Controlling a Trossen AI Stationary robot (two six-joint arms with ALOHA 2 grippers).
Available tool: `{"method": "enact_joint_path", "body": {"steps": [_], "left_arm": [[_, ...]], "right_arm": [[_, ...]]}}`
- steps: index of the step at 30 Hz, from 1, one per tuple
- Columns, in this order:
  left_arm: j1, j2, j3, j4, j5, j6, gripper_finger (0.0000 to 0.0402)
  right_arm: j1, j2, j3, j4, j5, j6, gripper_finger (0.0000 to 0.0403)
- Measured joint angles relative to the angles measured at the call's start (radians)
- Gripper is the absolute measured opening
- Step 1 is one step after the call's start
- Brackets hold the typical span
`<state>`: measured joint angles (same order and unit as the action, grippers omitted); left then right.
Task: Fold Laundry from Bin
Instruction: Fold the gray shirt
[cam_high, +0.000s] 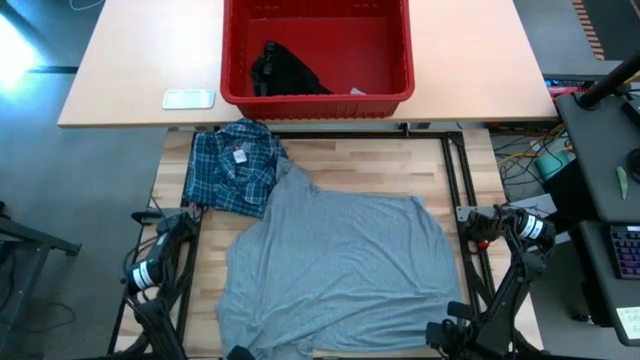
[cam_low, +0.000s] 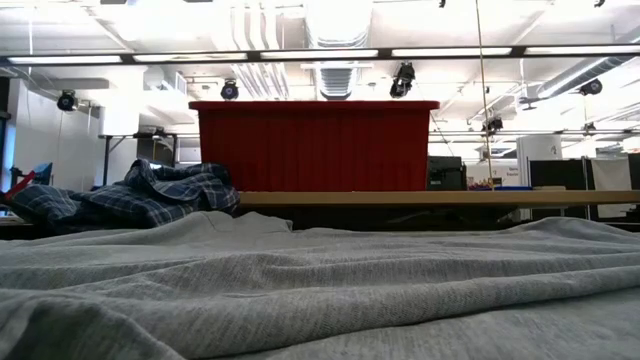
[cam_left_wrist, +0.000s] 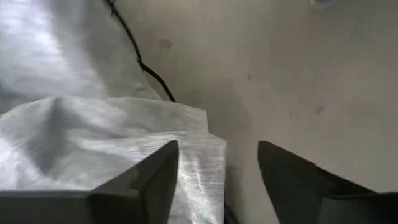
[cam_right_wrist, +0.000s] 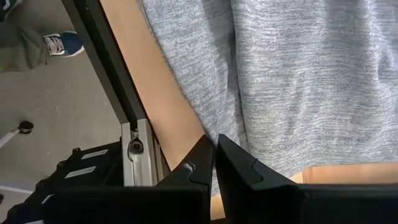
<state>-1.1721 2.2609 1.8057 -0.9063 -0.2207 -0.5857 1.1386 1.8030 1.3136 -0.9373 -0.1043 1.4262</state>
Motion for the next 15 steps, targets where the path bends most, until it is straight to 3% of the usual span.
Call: {"method": "enact_joint_path", "body": {"steps": [3,7,11,15], "left_arm": [[-0.011,0.039,0.0,-0.002,0.001,0.112,0.0219],[-0.015,0.069,0.0,-0.045,-0.005,0.15,0.0194],[-0.01,0.069,0.0,-0.052,-0.035,0.118,0.013],[-0.009,0.071,0.0,-0.067,-0.055,0.098,0.0033]], "right_arm": [[0.0,0.0,0.0,-0.001,0.0,0.006,0.0009],[0.0,0.001,0.0,-0.001,0.0,0.017,0.0009],[0.0,0.002,0.0,-0.001,-0.001,0.024,0.0009],[0.0,0.002,0.0,-0.001,-0.001,0.019,0.0009]]}}
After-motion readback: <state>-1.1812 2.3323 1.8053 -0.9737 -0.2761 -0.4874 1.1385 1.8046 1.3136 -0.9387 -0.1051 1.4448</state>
